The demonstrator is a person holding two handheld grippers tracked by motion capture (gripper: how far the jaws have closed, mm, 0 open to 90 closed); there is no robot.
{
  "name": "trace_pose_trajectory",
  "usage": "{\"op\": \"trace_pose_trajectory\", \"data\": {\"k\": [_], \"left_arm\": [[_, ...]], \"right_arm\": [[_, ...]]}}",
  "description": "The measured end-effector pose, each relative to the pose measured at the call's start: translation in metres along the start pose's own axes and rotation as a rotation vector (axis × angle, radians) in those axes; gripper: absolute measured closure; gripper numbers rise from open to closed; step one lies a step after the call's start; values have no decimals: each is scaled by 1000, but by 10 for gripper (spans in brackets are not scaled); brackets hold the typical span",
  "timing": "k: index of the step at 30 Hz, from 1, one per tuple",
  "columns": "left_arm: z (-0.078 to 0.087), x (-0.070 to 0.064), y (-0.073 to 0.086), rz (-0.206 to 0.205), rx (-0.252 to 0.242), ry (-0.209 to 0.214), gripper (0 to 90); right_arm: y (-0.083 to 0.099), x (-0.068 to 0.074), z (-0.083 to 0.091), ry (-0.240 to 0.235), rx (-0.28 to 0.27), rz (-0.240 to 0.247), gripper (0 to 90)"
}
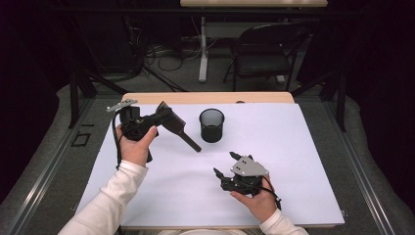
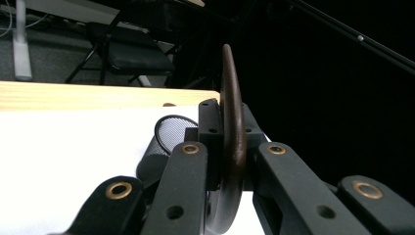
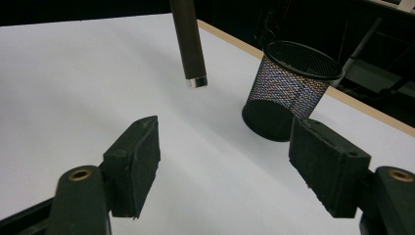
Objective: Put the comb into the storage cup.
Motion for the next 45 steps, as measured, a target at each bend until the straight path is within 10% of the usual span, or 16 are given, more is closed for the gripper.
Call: {"op": "trace_pose_trajectory", "data": {"k": [45], "left_arm": [[-43, -16, -50, -43, 4, -60, 864]], "right_arm": [[4, -13, 2, -41, 40, -115, 144]]}}
Point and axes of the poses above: each handheld gripper's, and its own axes: z roughly backward along the jaws, y roughly out of its underside, x roughly to its left, the point moved 3 cm from there along -z, roughly forward along the jaws, and after that the axes turned 1 degree about x, right-handed, at the moved point
